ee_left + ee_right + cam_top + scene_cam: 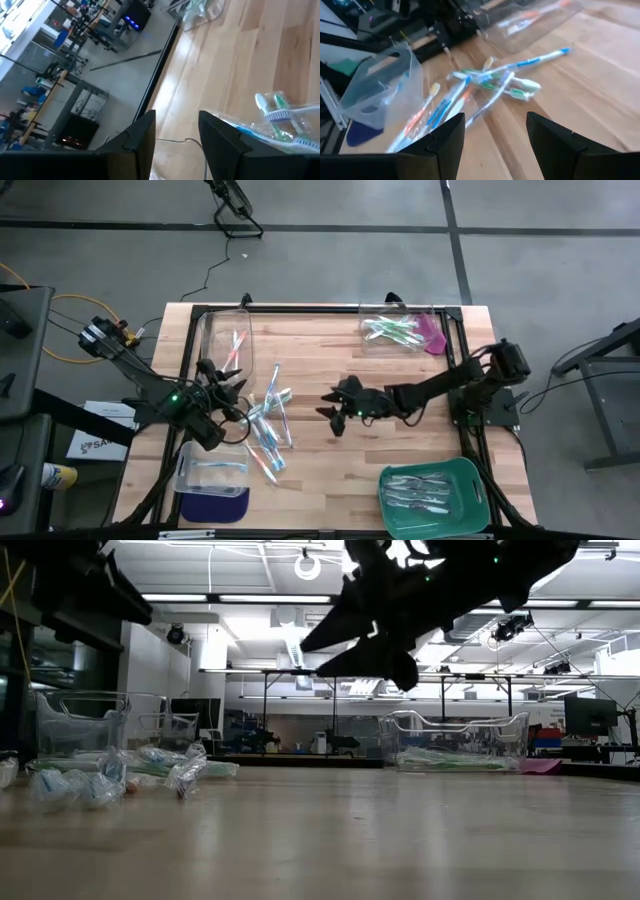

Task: Pick & Place Toothbrushes
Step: Put the violet toothbrush into the green bin

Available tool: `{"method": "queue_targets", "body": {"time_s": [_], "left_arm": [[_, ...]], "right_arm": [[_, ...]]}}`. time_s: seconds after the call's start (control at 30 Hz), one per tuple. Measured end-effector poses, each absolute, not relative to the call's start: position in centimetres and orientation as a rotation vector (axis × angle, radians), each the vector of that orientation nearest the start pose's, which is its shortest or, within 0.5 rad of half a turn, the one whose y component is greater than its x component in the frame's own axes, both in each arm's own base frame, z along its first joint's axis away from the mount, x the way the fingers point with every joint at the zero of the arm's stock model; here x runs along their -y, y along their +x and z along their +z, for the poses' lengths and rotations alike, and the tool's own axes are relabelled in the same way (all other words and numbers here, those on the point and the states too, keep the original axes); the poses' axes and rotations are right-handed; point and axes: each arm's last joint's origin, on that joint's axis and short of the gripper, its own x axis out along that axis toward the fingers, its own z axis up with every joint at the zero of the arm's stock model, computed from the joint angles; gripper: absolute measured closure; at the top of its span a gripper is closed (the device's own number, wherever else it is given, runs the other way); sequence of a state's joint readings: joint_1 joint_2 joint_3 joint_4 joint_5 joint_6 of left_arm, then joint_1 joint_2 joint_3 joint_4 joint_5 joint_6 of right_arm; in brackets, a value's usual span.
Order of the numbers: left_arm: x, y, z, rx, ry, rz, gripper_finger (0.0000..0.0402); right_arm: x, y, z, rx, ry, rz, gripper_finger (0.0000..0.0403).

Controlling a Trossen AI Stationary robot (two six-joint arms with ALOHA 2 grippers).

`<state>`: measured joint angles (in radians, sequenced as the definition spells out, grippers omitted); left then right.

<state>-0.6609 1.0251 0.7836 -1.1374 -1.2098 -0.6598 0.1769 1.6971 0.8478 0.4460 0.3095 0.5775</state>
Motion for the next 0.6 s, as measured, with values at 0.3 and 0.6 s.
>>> {"method": "queue_targets", "body": {"time_s": [0.3,0.6], "left_arm": [[7.3,13.8,25.5,-0.573,0.463,0.668,0.0258],[7.4,14.1,25.5,-0.613,0.454,0.626,0.0258]], "right_arm": [[-3.8,31.7,21.8,-0.434,0.347,-0.249,0.0198],[-3.0,26.8,23.1,-0.431,0.219,-0.385,0.0198]]}}
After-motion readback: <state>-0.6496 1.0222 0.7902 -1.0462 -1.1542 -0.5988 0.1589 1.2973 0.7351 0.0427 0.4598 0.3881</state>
